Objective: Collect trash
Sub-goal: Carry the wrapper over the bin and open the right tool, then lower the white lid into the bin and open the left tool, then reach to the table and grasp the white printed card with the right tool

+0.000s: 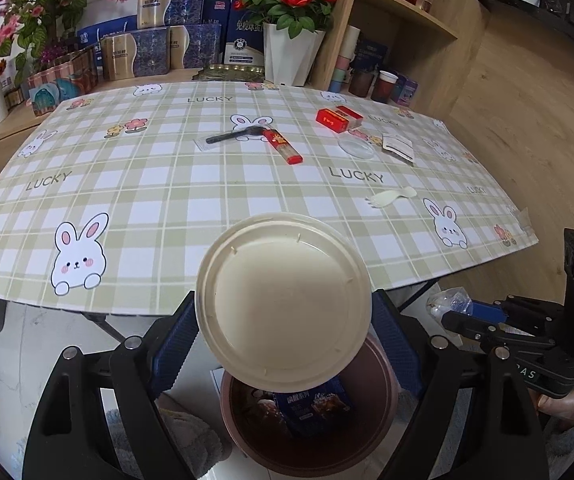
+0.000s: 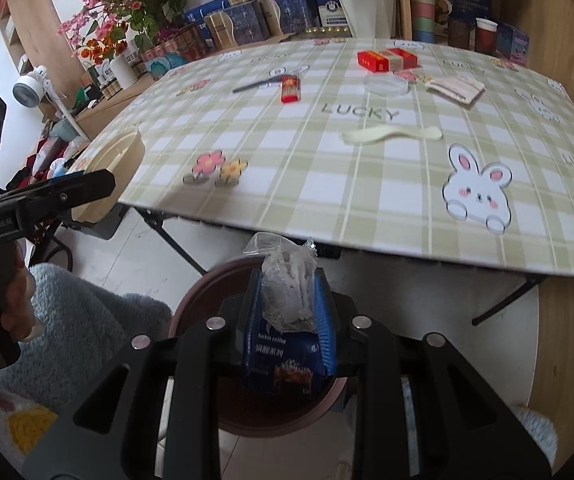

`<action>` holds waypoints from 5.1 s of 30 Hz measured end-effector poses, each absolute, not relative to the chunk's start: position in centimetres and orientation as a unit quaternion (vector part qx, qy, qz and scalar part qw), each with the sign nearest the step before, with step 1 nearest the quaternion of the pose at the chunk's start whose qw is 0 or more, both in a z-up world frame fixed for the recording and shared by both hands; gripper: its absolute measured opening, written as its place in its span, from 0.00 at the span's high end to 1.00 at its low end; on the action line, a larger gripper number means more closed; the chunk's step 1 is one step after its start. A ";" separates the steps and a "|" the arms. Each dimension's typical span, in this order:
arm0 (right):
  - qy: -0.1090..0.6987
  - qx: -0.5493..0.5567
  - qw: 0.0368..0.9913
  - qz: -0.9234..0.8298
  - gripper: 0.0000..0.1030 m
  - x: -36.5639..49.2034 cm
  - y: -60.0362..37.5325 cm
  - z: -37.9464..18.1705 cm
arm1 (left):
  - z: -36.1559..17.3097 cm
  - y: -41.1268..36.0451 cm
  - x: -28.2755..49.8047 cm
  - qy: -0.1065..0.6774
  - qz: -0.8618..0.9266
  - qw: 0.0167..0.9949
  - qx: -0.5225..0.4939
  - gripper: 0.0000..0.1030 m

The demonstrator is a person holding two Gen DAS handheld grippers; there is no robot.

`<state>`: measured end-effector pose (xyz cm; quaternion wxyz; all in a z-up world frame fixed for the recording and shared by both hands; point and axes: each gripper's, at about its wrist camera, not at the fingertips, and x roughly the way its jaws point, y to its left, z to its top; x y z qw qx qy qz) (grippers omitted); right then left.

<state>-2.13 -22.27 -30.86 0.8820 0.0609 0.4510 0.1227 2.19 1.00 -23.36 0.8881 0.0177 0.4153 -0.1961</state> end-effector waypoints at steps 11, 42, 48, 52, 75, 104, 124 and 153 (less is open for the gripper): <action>0.480 0.066 0.865 0.130 0.73 -3.2 -21.6 -33.7 | -24.4 0.6 -0.9 0.412 -0.204 0.888 0.020 0.20; 0.584 0.058 0.799 0.133 0.66 -1.0 -19.0 -42.8 | -28.0 1.9 -2.5 0.437 -0.189 0.879 0.006 0.20; 0.568 0.068 0.811 0.118 0.47 -1.0 -19.8 -42.1 | -28.3 1.7 -2.5 0.443 -0.190 0.876 0.006 0.19; 0.544 0.083 0.829 0.103 0.32 -1.3 -20.6 -41.1 | -28.5 1.6 -2.5 0.445 -0.191 0.875 0.008 0.19; 0.497 0.118 0.858 0.044 0.06 -1.9 -23.4 -39.1 | -33.4 0.2 -2.4 0.495 -0.190 0.846 0.060 0.18; 0.486 0.114 0.866 0.038 0.06 -2.4 -23.5 -38.6 | -34.7 0.5 -1.9 0.488 -0.197 0.850 0.036 0.11; 0.397 0.109 0.910 0.051 0.06 -1.6 -25.8 -30.8 | -25.4 3.1 0.1 0.330 -0.167 0.929 0.025 0.11; 0.402 0.116 0.903 -0.092 0.06 18.9 -36.5 -26.8 | -21.3 2.2 14.9 0.334 -0.167 0.927 0.023 0.11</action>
